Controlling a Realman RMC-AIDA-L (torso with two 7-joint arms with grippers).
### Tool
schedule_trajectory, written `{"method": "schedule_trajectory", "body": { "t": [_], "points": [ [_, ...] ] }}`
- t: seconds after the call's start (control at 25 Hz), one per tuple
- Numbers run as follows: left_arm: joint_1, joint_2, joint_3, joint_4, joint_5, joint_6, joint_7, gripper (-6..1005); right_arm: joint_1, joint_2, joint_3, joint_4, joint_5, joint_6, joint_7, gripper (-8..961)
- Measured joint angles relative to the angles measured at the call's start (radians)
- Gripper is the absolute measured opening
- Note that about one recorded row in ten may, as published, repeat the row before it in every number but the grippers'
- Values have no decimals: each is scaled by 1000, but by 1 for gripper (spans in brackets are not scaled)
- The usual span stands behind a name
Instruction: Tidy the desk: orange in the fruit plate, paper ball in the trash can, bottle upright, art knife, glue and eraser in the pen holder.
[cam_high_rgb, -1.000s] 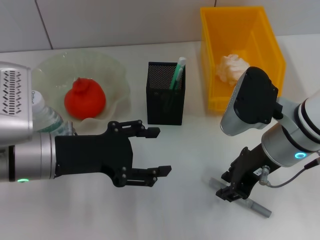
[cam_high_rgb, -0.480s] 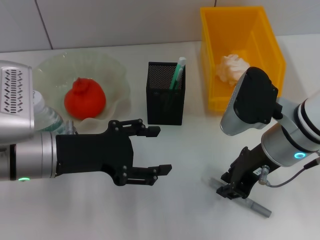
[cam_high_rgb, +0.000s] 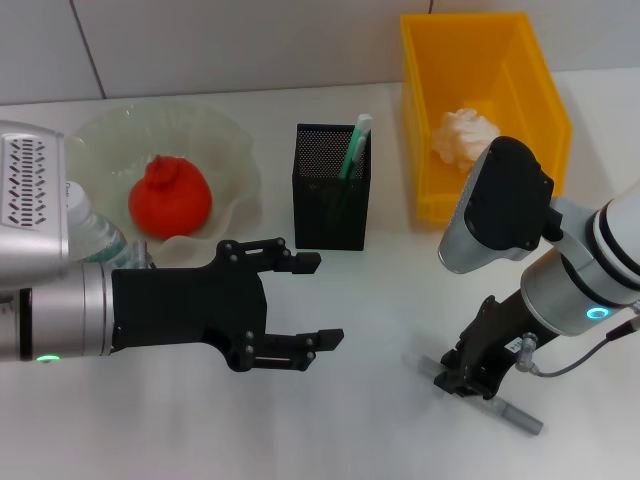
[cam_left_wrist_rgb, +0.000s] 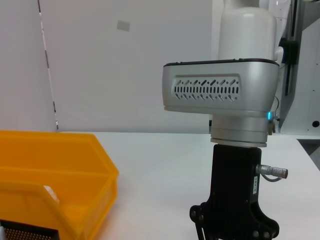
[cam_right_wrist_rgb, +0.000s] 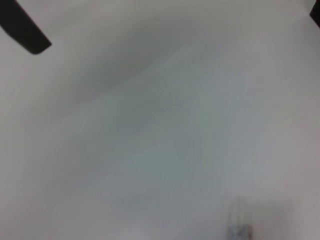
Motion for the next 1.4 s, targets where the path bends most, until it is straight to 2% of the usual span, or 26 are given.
{"method": "schedule_trajectory", "body": {
  "t": [0.4, 1.4],
  "points": [
    [2, 0, 0, 0, 0, 0, 0, 802, -6, 0, -2, -9, -3, 2, 5, 136],
    [0, 0, 0, -1, 0, -2, -4, 802, -27, -1, 23, -73, -46, 12, 20, 112]
  ]
}}
